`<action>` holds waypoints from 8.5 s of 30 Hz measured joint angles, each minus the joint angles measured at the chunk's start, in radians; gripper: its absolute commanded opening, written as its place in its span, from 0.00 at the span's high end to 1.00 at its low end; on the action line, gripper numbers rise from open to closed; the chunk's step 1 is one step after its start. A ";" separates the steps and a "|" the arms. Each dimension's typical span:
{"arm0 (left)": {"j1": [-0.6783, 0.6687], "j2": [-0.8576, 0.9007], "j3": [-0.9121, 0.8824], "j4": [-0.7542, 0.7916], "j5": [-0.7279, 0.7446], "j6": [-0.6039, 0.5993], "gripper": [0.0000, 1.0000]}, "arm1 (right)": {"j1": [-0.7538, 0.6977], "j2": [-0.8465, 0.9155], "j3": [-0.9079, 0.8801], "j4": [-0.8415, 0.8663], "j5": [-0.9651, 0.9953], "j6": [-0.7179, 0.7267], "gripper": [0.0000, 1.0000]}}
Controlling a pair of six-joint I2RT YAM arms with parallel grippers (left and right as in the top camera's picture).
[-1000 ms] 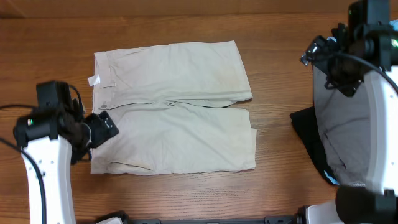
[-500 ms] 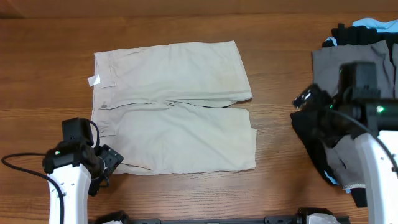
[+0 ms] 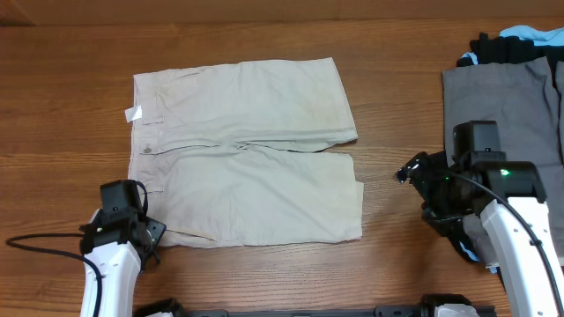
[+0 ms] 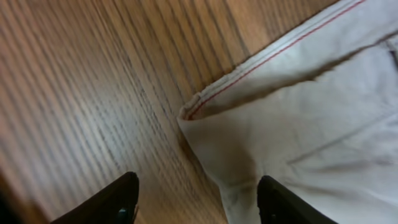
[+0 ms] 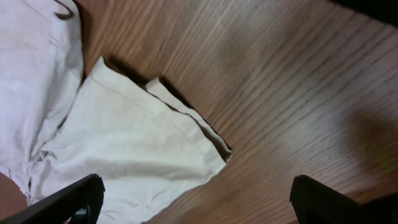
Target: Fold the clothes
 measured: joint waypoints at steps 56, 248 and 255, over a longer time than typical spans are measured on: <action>0.000 0.174 -0.016 0.166 0.023 0.056 0.91 | 0.422 -0.004 -0.537 0.582 -0.067 0.524 0.23; -0.087 0.666 0.573 0.170 0.672 0.545 0.56 | 0.115 0.795 0.288 0.747 0.144 -0.578 0.45; -0.087 0.666 0.573 0.170 0.669 0.542 0.56 | 0.117 0.797 0.288 0.762 0.119 -0.586 0.96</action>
